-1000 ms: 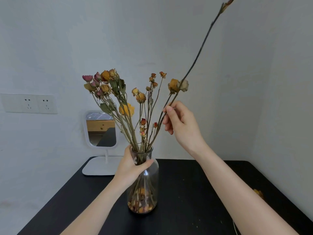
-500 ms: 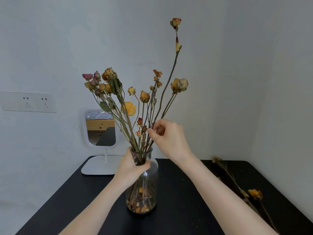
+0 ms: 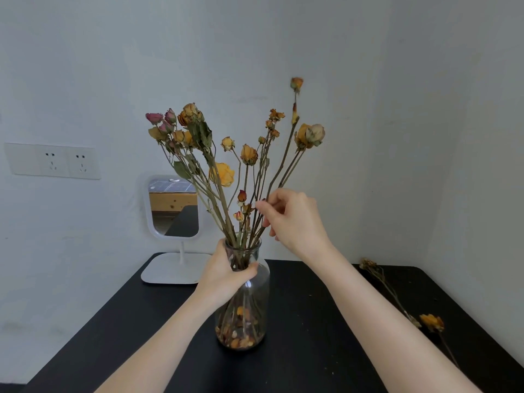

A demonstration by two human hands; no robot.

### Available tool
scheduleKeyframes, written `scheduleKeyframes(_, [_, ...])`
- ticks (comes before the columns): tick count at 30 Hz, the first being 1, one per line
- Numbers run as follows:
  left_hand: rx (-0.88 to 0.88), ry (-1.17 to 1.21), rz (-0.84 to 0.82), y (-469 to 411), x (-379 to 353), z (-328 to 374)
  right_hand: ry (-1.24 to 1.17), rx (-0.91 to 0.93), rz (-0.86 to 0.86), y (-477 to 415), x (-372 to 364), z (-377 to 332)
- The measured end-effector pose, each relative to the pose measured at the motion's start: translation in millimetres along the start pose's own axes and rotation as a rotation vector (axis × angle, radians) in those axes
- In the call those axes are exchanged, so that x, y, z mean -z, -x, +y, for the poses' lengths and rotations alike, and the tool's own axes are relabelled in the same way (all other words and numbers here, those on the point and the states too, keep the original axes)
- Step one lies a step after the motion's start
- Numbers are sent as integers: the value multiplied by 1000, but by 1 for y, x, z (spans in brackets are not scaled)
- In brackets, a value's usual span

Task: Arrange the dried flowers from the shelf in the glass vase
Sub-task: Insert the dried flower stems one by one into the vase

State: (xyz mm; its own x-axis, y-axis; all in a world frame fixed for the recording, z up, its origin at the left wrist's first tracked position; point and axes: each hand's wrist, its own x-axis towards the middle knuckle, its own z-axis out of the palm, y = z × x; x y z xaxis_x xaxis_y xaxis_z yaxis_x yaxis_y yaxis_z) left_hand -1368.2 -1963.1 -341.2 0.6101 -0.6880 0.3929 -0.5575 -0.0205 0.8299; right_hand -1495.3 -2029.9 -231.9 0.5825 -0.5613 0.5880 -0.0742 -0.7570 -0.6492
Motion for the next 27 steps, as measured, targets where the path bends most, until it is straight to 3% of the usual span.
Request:
scheduleKeyframes(3, [-6,-10,-5,1,0,0,0,-11,-11,2,-4,2])
scheduleKeyframes(8, [-3,-7,-21,1,1,-2,-131,73,241,-2,4,-10])
scheduleKeyframes(14, [-5,-9,-17,1,1,-2,-57,-6,97,0,0,-3])
scheduleKeyframes(27, [8,19,-109,-9,8,-7,-13,26,179,9,-2,3])
